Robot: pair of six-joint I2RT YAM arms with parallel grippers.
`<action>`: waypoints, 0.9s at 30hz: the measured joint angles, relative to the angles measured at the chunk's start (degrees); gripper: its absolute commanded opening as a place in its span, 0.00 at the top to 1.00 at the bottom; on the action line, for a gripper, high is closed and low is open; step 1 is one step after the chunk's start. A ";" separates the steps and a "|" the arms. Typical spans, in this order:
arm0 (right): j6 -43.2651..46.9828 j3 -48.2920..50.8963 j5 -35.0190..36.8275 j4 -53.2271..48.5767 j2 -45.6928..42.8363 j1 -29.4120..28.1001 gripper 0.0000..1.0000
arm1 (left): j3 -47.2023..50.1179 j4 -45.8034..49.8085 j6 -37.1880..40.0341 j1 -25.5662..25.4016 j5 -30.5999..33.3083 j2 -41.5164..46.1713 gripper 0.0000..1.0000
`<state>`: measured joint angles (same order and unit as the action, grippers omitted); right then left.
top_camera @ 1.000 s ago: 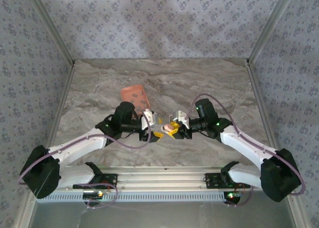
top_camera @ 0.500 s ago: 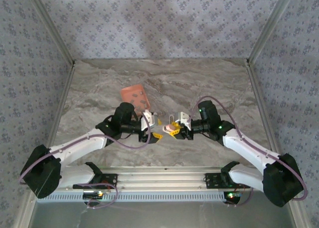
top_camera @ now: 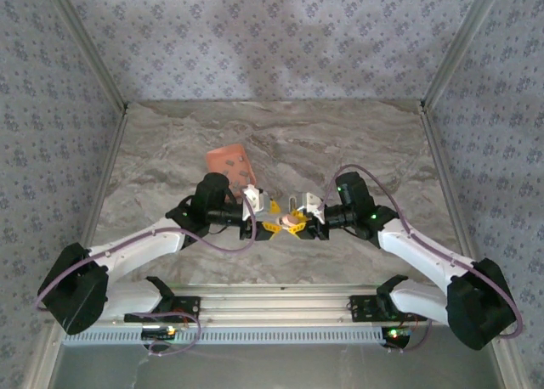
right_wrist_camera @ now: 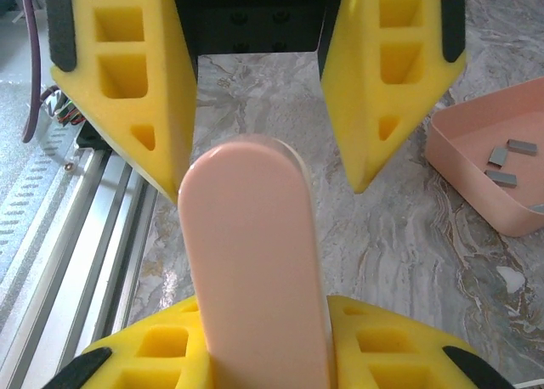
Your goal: Load the staples into the stapler
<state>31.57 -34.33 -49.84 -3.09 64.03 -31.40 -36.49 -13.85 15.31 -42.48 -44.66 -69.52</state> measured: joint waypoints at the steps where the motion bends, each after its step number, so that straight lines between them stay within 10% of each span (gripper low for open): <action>1: 0.00 0.00 0.00 0.00 0.07 -0.02 0.93 | 0.00 -0.02 0.04 0.00 -0.24 -0.28 0.53; 16: 0.00 -0.85 -0.11 -0.13 0.83 -0.26 0.93 | -1.09 0.28 0.24 -0.04 -2.69 -2.99 0.55; 27: -0.07 -1.05 -0.09 -0.61 1.64 -0.66 0.84 | -1.95 1.44 1.09 0.00 -3.17 -3.02 0.81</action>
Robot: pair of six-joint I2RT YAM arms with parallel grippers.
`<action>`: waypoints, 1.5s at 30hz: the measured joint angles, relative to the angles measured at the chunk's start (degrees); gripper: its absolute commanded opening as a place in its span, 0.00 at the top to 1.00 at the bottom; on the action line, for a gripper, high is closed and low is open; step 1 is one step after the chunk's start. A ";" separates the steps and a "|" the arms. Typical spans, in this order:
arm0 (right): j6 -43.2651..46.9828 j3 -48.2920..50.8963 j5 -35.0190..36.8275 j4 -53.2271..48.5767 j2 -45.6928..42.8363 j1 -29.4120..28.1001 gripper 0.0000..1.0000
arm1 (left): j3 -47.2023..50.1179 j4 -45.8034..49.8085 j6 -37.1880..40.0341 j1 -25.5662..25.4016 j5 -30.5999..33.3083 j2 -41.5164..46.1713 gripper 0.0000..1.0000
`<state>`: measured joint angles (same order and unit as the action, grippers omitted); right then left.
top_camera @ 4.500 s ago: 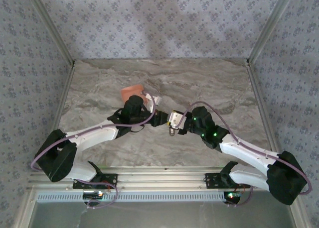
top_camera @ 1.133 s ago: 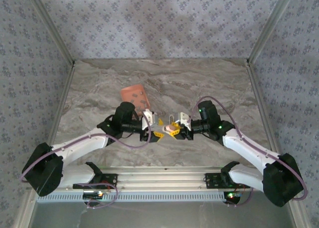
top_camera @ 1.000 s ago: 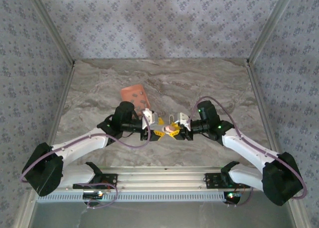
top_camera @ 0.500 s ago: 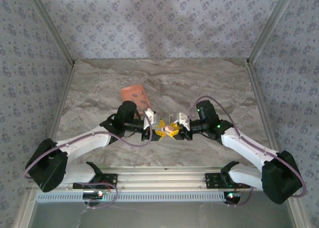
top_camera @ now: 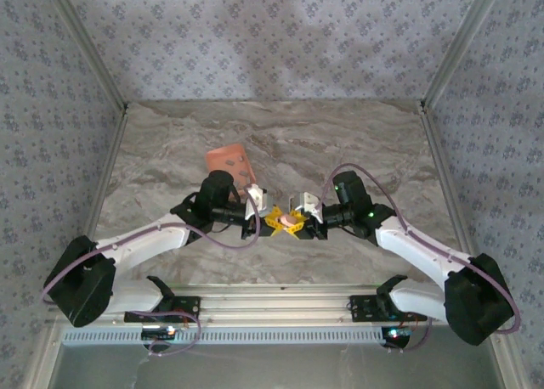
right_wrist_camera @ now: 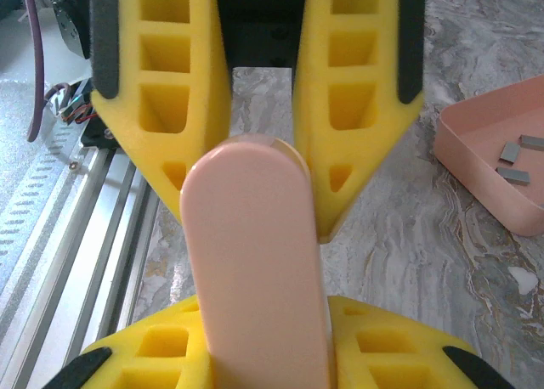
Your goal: Load the staples into the stapler
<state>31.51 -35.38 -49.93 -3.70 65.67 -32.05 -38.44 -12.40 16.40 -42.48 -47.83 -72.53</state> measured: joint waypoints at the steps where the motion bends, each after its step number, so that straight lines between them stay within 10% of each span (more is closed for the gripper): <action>1: -0.04 -0.04 0.07 -0.04 0.02 0.00 0.74 | -0.13 0.42 -0.02 0.00 0.07 0.00 0.82; 8: -2.25 -0.72 0.13 1.18 0.00 -0.13 0.54 | -1.20 3.21 0.90 -0.04 0.02 -0.20 0.84; 26: -4.52 -1.97 -2.08 1.05 -0.96 0.20 0.84 | -3.10 7.89 3.28 -0.04 1.51 -0.35 0.87; 45: -16.24 9.35 -6.60 16.70 -9.46 6.73 0.72 | -0.15 5.42 3.04 0.94 2.47 3.69 0.87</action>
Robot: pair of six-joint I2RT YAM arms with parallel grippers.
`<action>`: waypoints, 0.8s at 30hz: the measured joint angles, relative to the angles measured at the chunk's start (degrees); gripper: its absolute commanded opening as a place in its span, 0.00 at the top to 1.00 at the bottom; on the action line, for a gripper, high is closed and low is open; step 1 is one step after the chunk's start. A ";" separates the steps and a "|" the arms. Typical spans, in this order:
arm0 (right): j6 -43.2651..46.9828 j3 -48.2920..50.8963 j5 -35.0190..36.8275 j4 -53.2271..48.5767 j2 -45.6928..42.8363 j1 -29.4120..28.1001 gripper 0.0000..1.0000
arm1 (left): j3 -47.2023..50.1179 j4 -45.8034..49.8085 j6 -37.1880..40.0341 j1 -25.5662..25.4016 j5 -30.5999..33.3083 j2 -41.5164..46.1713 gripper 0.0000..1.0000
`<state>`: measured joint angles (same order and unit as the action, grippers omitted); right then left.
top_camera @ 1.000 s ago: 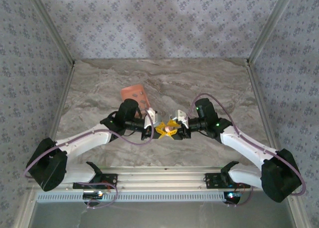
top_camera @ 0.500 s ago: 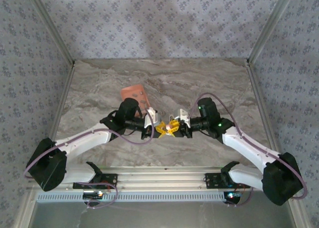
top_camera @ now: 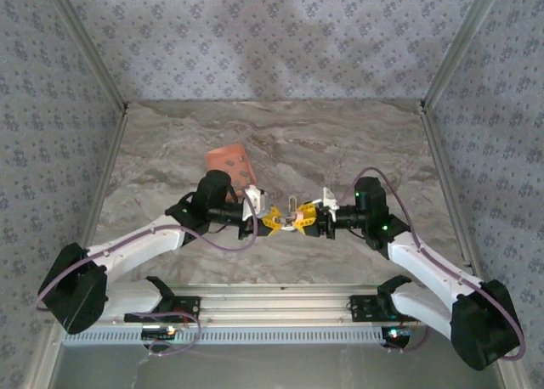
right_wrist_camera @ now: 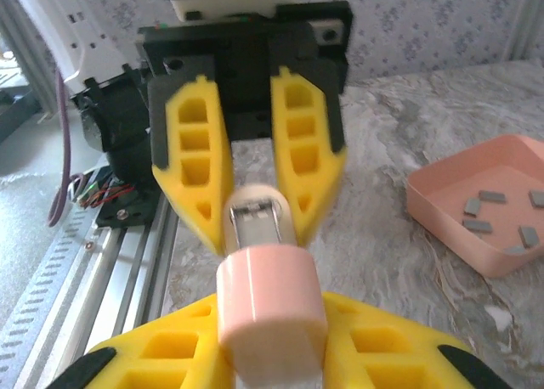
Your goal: Load the staples into the stapler
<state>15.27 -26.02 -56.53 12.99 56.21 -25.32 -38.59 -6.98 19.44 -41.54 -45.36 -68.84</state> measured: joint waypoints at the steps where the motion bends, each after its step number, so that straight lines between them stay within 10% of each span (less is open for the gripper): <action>1: -1.03 0.87 0.37 0.39 -0.42 0.52 0.72 | 0.42 0.24 0.00 0.39 0.24 0.63 0.87; 24: -13.22 7.45 9.42 4.02 -3.30 2.10 0.56 | 1.42 0.96 0.00 1.44 2.58 3.19 0.87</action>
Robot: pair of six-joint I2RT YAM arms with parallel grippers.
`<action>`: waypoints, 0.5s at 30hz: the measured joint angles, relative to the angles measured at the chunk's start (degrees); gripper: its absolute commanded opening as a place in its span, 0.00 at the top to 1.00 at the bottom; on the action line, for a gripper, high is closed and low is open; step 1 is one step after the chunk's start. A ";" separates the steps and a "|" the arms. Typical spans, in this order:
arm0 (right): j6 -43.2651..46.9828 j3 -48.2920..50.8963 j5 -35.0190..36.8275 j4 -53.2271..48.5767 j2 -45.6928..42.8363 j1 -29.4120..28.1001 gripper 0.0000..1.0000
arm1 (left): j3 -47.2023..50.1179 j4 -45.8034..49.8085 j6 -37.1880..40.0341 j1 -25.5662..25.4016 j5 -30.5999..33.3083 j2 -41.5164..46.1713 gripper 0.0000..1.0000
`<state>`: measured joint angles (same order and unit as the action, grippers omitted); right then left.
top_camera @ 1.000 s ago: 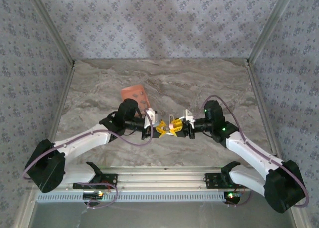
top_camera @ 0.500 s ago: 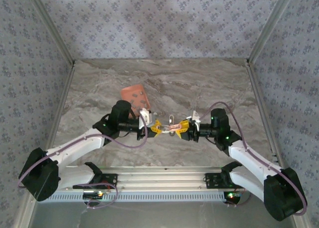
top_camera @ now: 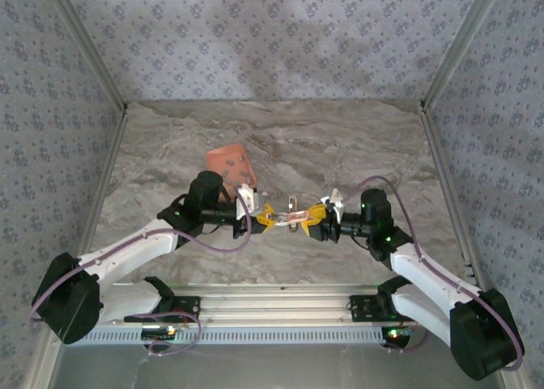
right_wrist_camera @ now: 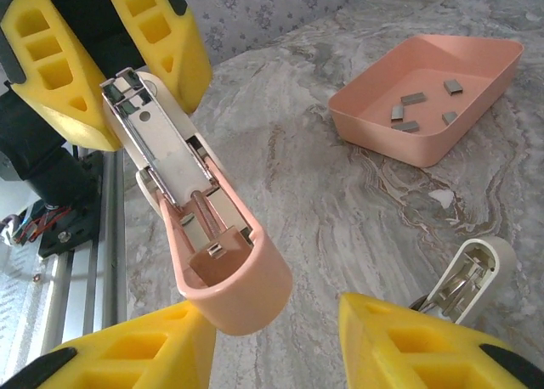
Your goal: Load the staples into the stapler
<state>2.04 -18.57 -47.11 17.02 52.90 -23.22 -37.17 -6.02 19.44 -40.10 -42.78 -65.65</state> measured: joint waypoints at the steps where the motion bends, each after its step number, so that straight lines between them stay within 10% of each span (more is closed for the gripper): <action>1: -0.33 0.00 0.02 0.04 -0.04 0.00 0.54 | 0.00 0.02 0.00 0.00 0.04 0.00 0.87; 15: -9.68 -0.02 3.13 0.44 -0.79 -2.34 0.37 | 0.00 -0.07 0.02 0.04 1.01 0.42 0.87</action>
<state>-7.64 -18.59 -43.99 17.45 52.12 -25.56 -37.17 -6.09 19.46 -40.05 -41.78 -65.23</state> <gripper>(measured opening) 0.606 0.248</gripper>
